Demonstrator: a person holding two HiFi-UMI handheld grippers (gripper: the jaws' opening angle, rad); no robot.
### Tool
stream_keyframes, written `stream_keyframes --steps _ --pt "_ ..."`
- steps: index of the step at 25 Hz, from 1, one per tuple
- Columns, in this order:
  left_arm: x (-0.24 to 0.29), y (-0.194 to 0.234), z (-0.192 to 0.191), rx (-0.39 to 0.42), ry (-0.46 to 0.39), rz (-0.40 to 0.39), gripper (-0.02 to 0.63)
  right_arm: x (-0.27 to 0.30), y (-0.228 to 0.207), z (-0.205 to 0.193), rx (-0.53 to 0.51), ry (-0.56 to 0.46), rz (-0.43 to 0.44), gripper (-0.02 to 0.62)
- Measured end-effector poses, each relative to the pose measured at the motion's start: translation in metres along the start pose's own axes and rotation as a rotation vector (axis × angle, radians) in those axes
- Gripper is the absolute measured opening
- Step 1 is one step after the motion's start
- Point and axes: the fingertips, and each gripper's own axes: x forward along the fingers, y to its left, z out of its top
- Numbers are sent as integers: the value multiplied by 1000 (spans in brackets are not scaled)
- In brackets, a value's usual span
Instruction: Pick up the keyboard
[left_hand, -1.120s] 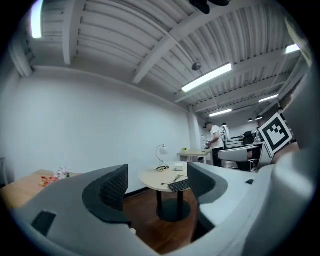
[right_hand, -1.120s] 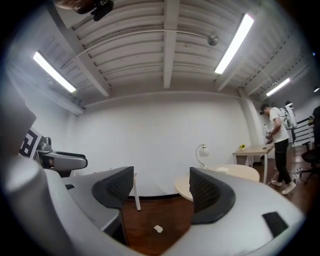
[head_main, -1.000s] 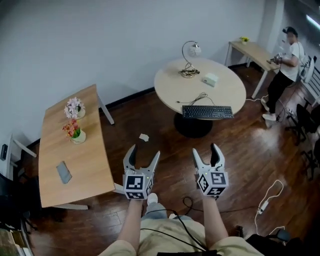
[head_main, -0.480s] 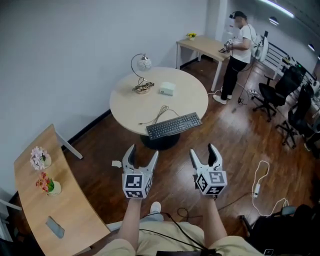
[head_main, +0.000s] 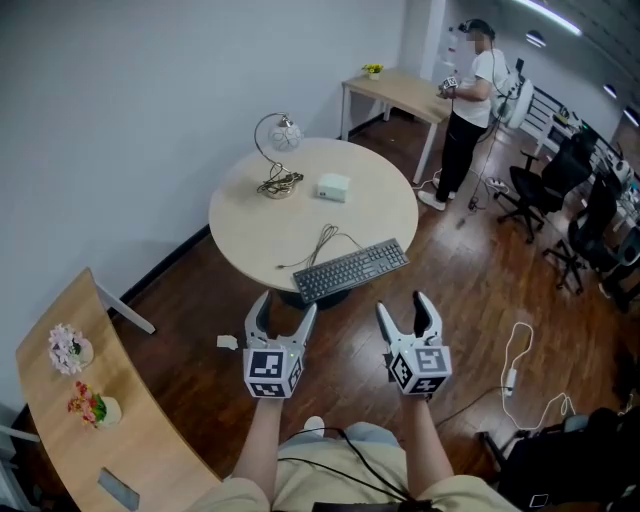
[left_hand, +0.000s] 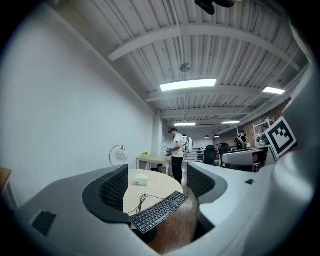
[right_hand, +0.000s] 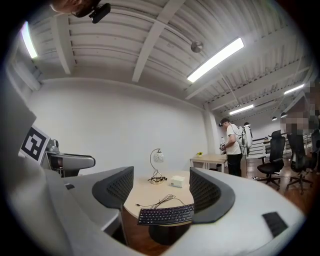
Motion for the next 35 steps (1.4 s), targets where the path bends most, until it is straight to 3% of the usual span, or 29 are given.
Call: stream_keyframes --steps 8,11,17,22,28,35 --pt "57 -6 -20 15 44 -13 360 39 -45 -20 35 27 -12 357" --pt "92 -7 -28 25 52 8 360 77 -69 -29 33 36 23 357" --pt "176 7 -41 3 52 147 360 176 -117 -35 -72 52 193 357" --pt "243 0 -28 26 52 214 360 235 -188 -27 -33 64 229 357" --pt "275 9 -46 9 126 318 360 286 -230 -43 33 99 284 357" --pt "274 22 -91 -58 229 416 360 327 -239 -83 106 171 352 357"
